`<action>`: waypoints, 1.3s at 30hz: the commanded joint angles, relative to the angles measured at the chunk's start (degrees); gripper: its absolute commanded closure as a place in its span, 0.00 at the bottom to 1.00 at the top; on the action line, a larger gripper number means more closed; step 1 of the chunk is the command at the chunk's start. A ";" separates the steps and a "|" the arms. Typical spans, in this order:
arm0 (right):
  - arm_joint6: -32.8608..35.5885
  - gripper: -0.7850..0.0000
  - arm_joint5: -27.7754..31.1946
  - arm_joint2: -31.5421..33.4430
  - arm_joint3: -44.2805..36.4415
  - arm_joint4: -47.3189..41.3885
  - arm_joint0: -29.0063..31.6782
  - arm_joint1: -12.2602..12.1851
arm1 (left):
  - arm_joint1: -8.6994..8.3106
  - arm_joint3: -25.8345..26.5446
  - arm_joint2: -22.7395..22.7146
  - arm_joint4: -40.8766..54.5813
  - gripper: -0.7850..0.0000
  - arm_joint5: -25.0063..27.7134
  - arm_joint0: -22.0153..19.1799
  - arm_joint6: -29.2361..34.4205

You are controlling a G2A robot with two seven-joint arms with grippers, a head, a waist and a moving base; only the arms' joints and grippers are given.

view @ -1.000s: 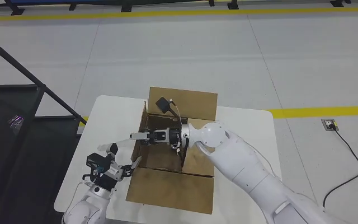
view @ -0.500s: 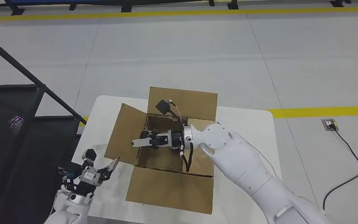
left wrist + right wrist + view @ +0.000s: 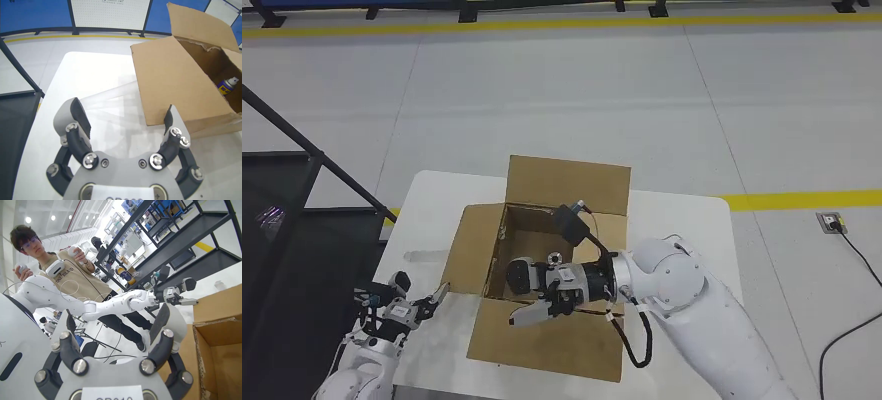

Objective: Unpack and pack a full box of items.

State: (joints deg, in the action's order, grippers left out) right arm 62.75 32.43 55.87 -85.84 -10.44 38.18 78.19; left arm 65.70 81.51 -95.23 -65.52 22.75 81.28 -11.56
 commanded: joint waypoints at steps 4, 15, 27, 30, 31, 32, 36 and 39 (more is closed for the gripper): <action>-0.02 0.00 0.04 -0.09 0.82 -0.05 -0.17 0.02 | -0.28 2.26 -1.66 -0.68 0.00 1.39 2.00 -2.91; -0.99 0.00 0.44 2.41 -1.04 1.25 3.35 -1.08 | -0.61 17.51 -6.93 -0.78 0.00 1.66 10.73 -6.29; -1.19 0.00 5.01 16.66 -12.28 5.88 16.26 -5.07 | -0.61 37.50 -2.41 -3.93 0.00 7.28 16.52 -1.28; -1.43 0.00 6.20 21.09 -14.89 6.20 20.77 -6.09 | -0.56 37.17 2.59 -1.80 0.00 9.39 12.82 4.92; -1.56 0.00 6.80 22.43 -15.64 6.00 22.28 -6.39 | -0.50 36.59 4.51 -0.94 0.00 9.56 10.94 7.29; -1.57 0.00 7.40 23.76 -16.25 5.96 23.74 -6.69 | -0.41 35.53 6.54 0.33 0.00 9.67 8.88 9.72; -1.80 0.00 10.02 28.16 -17.96 5.15 28.98 -7.71 | 0.21 29.03 14.37 9.13 0.00 9.49 -0.92 20.59; -2.18 0.00 10.54 29.89 -18.34 5.20 31.28 -8.12 | 0.58 25.25 17.62 14.19 0.00 8.98 -5.60 25.99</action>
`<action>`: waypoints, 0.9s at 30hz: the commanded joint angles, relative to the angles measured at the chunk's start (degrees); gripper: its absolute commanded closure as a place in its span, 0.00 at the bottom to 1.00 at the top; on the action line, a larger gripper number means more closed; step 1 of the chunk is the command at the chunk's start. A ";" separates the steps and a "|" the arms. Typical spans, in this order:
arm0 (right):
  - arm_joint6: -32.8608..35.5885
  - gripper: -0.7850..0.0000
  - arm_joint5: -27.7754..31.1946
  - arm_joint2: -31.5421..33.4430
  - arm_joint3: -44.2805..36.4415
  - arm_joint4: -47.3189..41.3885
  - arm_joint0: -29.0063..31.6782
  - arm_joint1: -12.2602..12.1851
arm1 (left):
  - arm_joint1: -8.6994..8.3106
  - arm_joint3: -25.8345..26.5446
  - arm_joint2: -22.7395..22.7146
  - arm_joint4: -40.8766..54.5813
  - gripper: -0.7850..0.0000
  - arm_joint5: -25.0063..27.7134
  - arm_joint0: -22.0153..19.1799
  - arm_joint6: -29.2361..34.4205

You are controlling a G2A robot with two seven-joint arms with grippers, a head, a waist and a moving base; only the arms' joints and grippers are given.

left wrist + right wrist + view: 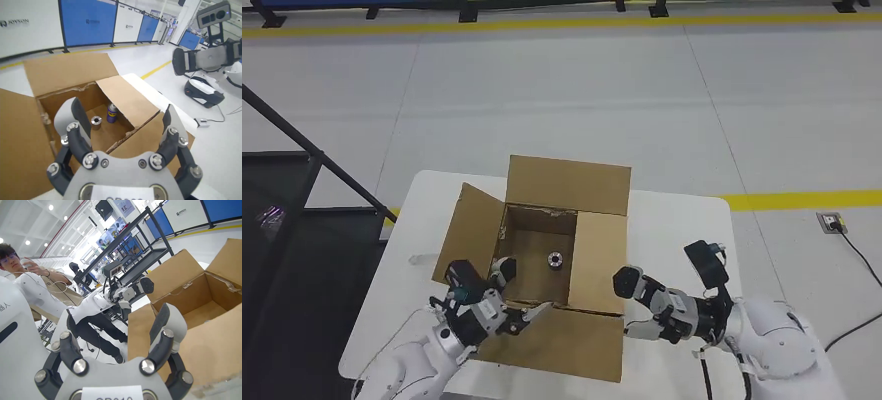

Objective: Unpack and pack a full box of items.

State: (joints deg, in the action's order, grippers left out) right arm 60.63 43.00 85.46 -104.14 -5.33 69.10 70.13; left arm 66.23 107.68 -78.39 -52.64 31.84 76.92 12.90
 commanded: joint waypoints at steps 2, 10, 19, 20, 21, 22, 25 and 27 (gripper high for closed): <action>-0.06 0.00 -0.03 0.30 -0.04 0.09 0.35 -0.06 | 0.06 -0.92 0.78 1.31 0.00 -0.11 -1.24 1.53; -0.06 0.00 -0.03 0.30 -0.04 0.09 0.35 -0.06 | 0.08 -1.34 0.82 1.63 0.00 -0.64 -0.99 1.34; -7.74 0.00 -2.24 0.14 -2.18 4.27 -0.42 -0.31 | 1.14 -10.26 7.62 21.38 0.00 -3.83 -9.06 14.27; -7.88 0.00 -2.42 0.24 -2.44 4.42 -0.43 -0.41 | 1.30 -11.56 8.76 23.90 0.00 -4.55 -10.45 16.82; -8.05 0.00 -2.50 0.37 -2.68 4.42 -0.37 -0.51 | 1.46 -12.96 9.79 26.03 0.00 -5.12 -11.86 19.26; -8.17 0.00 -2.60 0.55 -2.86 4.41 -0.23 -0.62 | 1.64 -14.26 10.53 27.73 0.00 -6.27 -13.26 20.68; -8.36 0.00 -2.56 1.25 -3.18 4.22 0.41 -0.97 | 2.23 -17.93 13.28 31.61 0.00 -8.83 -16.80 24.53; -8.60 0.00 -2.63 1.83 -3.30 4.04 1.02 -1.21 | 2.66 -20.08 14.83 33.02 0.00 -10.36 -18.63 25.10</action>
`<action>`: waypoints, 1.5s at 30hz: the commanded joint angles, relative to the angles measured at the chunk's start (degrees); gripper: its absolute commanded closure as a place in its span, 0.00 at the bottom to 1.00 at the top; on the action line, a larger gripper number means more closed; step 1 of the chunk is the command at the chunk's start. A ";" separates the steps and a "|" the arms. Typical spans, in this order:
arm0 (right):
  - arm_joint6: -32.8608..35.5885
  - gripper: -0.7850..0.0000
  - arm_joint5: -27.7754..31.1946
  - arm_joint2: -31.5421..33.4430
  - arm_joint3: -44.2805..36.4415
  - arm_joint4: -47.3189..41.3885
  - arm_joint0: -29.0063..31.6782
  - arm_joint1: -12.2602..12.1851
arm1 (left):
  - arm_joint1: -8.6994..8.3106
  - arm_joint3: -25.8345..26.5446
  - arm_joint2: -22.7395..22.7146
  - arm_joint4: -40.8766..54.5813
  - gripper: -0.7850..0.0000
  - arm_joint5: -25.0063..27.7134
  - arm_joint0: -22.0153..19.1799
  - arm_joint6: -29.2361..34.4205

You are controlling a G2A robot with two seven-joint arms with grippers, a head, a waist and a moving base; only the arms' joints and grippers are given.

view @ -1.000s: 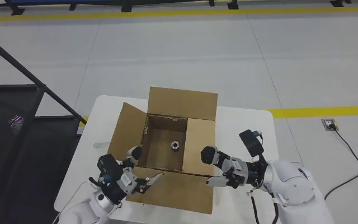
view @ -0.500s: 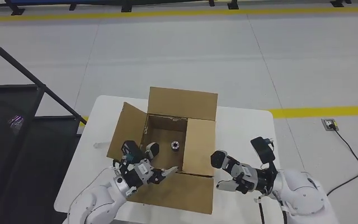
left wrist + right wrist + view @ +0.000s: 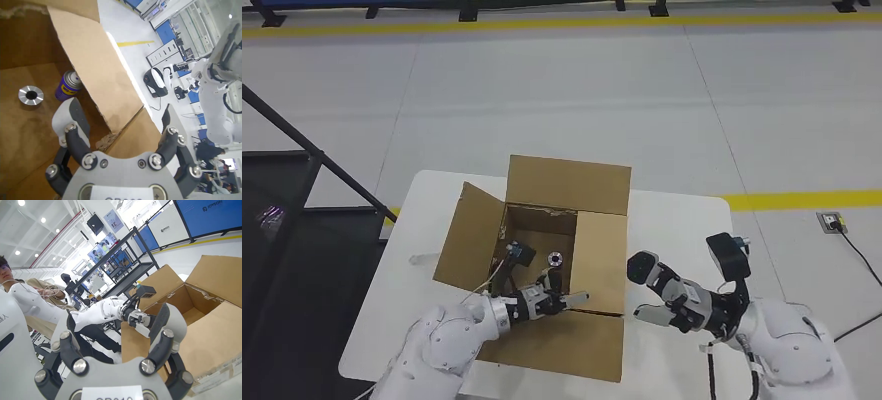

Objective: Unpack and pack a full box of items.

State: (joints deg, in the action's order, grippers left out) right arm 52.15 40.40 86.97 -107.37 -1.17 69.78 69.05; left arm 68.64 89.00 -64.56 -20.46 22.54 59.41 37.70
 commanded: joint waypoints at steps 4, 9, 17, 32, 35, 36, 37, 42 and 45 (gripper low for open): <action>-0.38 0.00 0.33 1.27 -0.41 -0.71 1.58 -0.59 | 1.07 -4.85 3.66 4.75 0.00 -3.23 -4.17 2.31; -0.66 0.00 0.82 1.95 -0.69 -1.33 2.72 -1.11 | 1.82 -7.98 6.07 7.44 0.00 -4.06 -6.98 4.29; -1.34 0.00 1.35 2.24 -1.20 -1.98 3.58 -1.81 | 2.37 -8.72 7.12 10.41 0.00 -2.71 -8.40 4.14; -7.11 0.00 3.38 7.27 -0.57 -3.10 5.62 -3.05 | 3.38 0.81 9.71 9.61 0.00 -0.76 -8.80 -2.83; -9.74 0.00 3.75 10.55 -0.16 -2.89 7.42 -3.31 | 4.49 -1.13 12.76 10.88 0.00 -0.35 -10.99 -4.43; -10.71 0.00 3.82 11.74 -0.10 -2.58 8.19 -3.39 | 4.91 -2.27 13.77 11.32 0.00 -0.35 -12.06 -4.82; -11.73 0.00 3.95 12.82 -0.13 -2.41 9.03 -3.44 | 5.37 -3.49 14.93 11.70 0.00 -0.31 -13.15 -5.01; -15.75 0.00 4.85 17.20 -0.83 -2.73 14.05 -3.63 | 7.86 -9.67 20.33 13.85 0.00 -0.38 -18.14 -5.89; -15.70 0.00 4.94 17.19 -0.96 -3.23 14.47 -3.64 | 9.32 -13.41 22.95 15.08 0.00 -0.59 -20.58 -5.94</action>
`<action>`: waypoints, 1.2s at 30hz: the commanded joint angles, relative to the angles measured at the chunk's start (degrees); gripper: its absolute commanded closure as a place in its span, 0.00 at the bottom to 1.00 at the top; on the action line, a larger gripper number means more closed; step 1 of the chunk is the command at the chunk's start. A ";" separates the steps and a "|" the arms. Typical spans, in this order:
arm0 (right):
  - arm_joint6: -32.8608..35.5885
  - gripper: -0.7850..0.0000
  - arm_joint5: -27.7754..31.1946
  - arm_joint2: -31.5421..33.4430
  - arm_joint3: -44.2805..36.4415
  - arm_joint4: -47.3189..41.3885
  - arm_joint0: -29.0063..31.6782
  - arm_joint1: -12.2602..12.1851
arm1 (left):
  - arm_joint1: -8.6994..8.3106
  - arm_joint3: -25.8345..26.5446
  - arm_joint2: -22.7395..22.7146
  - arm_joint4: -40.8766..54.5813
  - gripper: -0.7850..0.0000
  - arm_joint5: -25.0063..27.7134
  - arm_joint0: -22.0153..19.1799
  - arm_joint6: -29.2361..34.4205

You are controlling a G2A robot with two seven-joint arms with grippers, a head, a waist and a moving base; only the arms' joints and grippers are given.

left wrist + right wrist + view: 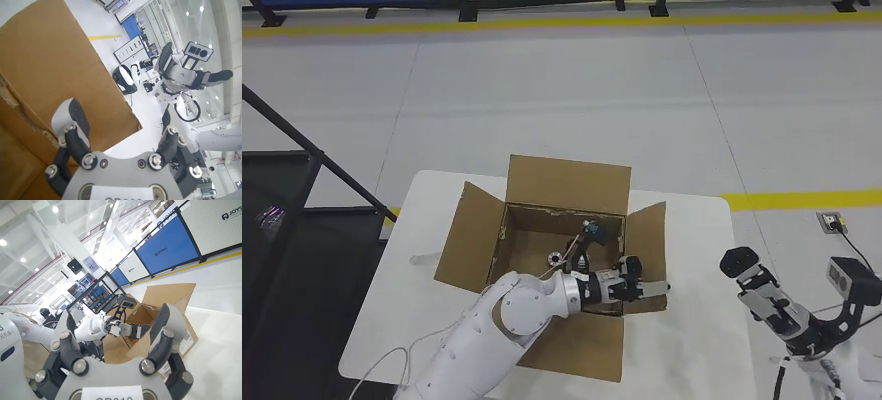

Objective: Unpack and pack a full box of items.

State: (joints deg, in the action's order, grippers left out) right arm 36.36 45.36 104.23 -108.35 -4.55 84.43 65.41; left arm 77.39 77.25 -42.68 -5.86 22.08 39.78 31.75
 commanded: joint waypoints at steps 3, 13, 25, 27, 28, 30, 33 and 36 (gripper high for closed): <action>0.09 0.00 -0.03 -0.07 0.02 0.15 -0.18 0.00 | 1.97 -5.26 3.37 1.68 0.00 -0.64 -2.96 0.48; -0.17 0.00 -0.48 -0.14 -0.20 0.39 -0.16 0.00 | 5.35 -12.30 7.39 2.34 0.00 0.17 -6.59 1.13; 4.33 0.00 -17.55 -0.32 -9.95 18.46 -7.32 -1.26 | -0.12 6.58 -7.50 -9.26 0.00 1.05 2.67 0.73; 8.03 0.00 -20.53 -1.85 -11.56 21.51 -10.24 -1.65 | -1.81 12.62 -13.30 -10.15 0.00 0.86 6.85 1.89; 10.28 0.00 -21.72 -2.97 -12.27 23.00 -12.17 -1.87 | -2.61 15.56 -16.41 -10.88 0.00 0.69 9.06 2.34; 14.93 0.00 -24.30 -6.40 -13.46 26.60 -16.40 -2.24 | -4.05 21.52 -22.79 -11.56 0.00 0.62 13.96 2.93; 22.08 0.00 -27.82 -13.58 -13.51 32.15 -24.06 -2.57 | -5.82 29.13 -32.92 -11.52 0.00 0.76 21.39 3.32; 28.59 0.00 -30.70 -22.56 -10.87 36.99 -32.79 -2.44 | -7.05 33.89 -42.41 -9.76 0.00 1.53 27.88 3.42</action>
State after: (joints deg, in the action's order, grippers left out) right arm 61.85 15.79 86.12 -120.55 30.25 55.99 62.86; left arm 70.80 109.24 -80.04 -16.50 23.23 64.47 35.16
